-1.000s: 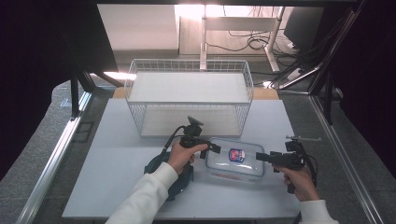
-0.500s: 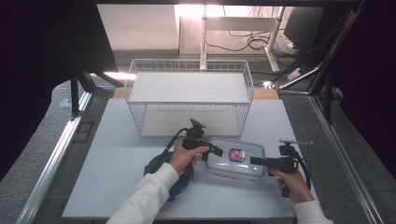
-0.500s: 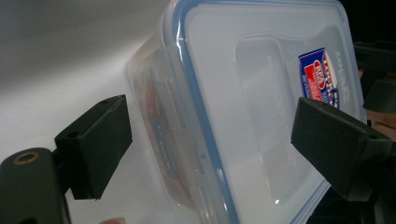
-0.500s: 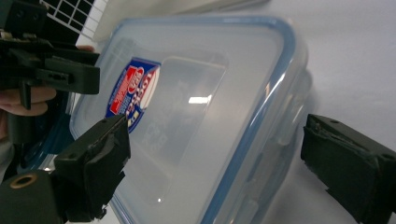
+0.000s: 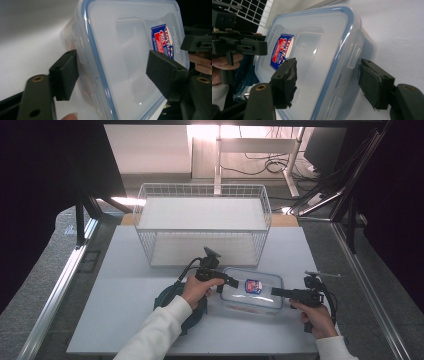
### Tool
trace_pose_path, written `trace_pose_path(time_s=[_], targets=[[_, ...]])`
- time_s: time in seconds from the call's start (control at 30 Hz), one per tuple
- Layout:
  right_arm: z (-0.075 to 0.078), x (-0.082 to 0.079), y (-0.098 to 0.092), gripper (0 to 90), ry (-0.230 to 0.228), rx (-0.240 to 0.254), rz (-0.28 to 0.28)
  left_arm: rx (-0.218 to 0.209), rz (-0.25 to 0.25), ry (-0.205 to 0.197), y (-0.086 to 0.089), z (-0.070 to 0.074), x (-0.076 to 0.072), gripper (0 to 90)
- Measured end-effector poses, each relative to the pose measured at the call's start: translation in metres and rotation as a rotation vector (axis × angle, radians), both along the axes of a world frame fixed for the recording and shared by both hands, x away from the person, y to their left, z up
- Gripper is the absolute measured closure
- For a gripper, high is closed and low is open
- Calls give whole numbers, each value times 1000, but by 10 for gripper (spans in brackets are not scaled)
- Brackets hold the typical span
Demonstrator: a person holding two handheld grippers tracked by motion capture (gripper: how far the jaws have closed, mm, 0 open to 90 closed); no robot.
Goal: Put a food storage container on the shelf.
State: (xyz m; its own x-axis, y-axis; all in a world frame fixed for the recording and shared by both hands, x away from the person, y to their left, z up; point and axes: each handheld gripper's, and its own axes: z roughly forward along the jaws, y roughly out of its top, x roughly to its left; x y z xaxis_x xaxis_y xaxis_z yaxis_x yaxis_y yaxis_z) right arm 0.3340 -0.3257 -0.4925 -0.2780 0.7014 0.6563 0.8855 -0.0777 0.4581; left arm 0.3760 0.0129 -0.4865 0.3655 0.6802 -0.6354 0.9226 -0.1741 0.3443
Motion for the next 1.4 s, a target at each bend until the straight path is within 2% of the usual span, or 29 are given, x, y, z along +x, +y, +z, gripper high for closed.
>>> trace_pose_path(time_s=[0.07,0.13,0.17,0.33,0.4,0.5,0.67,0.73,0.83,0.9,0.97,1.1,1.13,1.4], targets=[[0,0,-1,355,-3,6,-8,2,-4,-1,0,0,0,280],[0,0,-1,368,-6,7,-14,-15,13,5,3,0,-1,302],[1,-1,-2,375,1,10,-18,-19,13,2,4,1,-2,311],[4,-4,-2,401,-18,6,-27,-8,3,-26,4,5,-5,326],[8,-7,-2,409,-30,1,-39,-12,9,-39,4,8,-7,338],[16,-10,-1,412,-72,-22,-62,-27,11,-54,4,13,-10,371],[19,-13,0,415,-96,-33,-54,-22,9,-71,5,15,-12,371],[22,-14,1,415,-113,-39,-50,-34,23,-82,5,18,-14,371],[33,-17,4,420,-168,-48,-45,-48,22,-110,11,27,-17,371],[36,-17,4,422,-177,-49,-43,-61,26,-117,13,30,-18,371],[44,-20,7,430,-209,-50,-33,-67,28,-135,16,35,-20,371],[51,-22,11,430,-232,-51,-21,-69,35,-165,22,45,-25,372],[57,-23,15,431,-249,-54,-14,-72,41,-170,24,47,-25,370],[72,-20,32,432,-296,-44,23,-73,61,-220,43,68,-31,377]])
